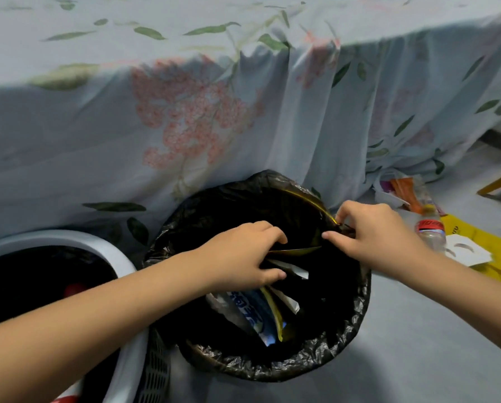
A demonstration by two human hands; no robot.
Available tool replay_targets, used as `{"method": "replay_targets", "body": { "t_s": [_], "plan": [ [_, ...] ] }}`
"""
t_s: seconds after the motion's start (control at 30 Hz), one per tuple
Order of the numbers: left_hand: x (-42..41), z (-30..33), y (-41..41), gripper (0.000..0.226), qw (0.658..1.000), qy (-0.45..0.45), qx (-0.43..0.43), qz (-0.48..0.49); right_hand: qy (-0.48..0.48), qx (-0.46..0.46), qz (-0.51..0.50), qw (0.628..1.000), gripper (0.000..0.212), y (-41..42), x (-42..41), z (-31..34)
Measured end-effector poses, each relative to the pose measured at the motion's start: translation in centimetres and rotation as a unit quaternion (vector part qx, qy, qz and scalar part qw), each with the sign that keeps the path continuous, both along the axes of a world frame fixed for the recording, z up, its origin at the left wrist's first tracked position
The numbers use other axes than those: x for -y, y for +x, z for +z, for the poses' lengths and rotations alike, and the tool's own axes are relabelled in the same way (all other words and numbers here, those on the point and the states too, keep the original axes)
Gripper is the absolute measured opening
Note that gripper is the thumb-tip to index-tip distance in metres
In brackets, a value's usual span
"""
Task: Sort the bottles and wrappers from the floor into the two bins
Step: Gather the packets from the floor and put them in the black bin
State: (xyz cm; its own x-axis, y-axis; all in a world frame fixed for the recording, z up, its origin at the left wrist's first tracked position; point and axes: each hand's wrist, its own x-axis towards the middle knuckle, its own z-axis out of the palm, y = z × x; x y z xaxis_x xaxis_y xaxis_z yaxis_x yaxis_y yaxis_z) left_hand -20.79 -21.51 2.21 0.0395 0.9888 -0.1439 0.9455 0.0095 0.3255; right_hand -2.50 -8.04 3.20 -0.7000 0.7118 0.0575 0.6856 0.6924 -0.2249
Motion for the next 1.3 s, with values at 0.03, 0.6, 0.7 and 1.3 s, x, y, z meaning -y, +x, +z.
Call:
{"method": "replay_targets", "body": {
  "t_s": [0.03, 0.6, 0.7, 1.3],
  "plan": [
    [-0.7, -0.5, 0.5, 0.061, 0.999, -0.025, -0.014, -0.018, 0.001, -0.013, 0.004, 1.0, 0.032, 0.0, -0.1, 0.0],
    [-2.1, -2.1, 3.1, 0.035, 0.948, -0.156, -0.246, -0.13, -0.101, -0.144, -0.113, 0.978, 0.029, 3.3, -4.5, -1.4],
    [-1.8, -4.1, 3.3, 0.028, 0.921, -0.266, -0.239, -0.154, -0.09, -0.097, -0.103, 0.986, 0.027, 3.4, -4.5, -2.7],
    [-3.4, 2.0, 0.0, 0.035, 0.965, -0.248, 0.035, -0.075, -0.215, -0.156, 0.003, 0.964, 0.04, -3.3, -4.5, 0.3]
  ]
}}
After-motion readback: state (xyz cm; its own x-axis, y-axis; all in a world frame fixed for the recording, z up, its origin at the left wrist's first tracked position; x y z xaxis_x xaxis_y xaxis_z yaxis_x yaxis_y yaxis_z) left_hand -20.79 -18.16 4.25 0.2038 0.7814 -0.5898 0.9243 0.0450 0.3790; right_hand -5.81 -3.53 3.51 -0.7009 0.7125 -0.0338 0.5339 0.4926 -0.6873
